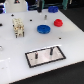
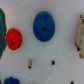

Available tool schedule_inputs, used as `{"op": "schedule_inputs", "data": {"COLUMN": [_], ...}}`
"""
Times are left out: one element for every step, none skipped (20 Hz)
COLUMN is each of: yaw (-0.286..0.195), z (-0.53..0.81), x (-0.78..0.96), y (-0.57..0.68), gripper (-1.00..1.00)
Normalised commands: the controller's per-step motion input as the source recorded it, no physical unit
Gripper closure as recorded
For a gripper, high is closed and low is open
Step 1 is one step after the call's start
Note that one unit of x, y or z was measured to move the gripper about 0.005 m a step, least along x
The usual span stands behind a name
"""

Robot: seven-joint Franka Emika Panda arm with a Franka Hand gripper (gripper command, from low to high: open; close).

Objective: Insert the blue gear onto the right peg, followed by the red gear

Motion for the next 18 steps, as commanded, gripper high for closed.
{"op": "schedule_inputs", "data": {"yaw": [0.000, 0.000, 0.000, 0.000, 0.000, 0.000, 0.000, 0.000, 0.000, 0.000, 0.000, 0.000, 0.000, 0.000, 0.000, 0.000, 0.000, 0.000], "z": [-0.48, -0.50, -0.52, -0.54, -0.59, -0.60, -0.63, -0.73, -0.71, -0.72, -0.70, -0.70, -0.68, -0.66, -0.67, -0.64, -0.61, -0.57], "x": [-0.51, -0.45, -0.44, -0.44, -0.38, -0.34, -0.28, -0.36, -0.35, -0.34, -0.36, -0.35, -0.28, -0.34, -0.30, -0.33, -0.33, -0.36], "y": [0.28, 0.32, 0.28, 0.28, 0.22, 0.20, 0.18, 0.12, 0.14, 0.08, 0.07, 0.04, -0.01, -0.02, 0.00, -0.04, -0.14, -0.17], "gripper": [-1.00, -1.00, -1.00, -1.00, -1.00, -1.00, -1.00, -1.00, -1.00, -1.00, -1.00, -1.00, -1.00, -1.00, -1.00, -1.00, -1.00, -1.00]}}
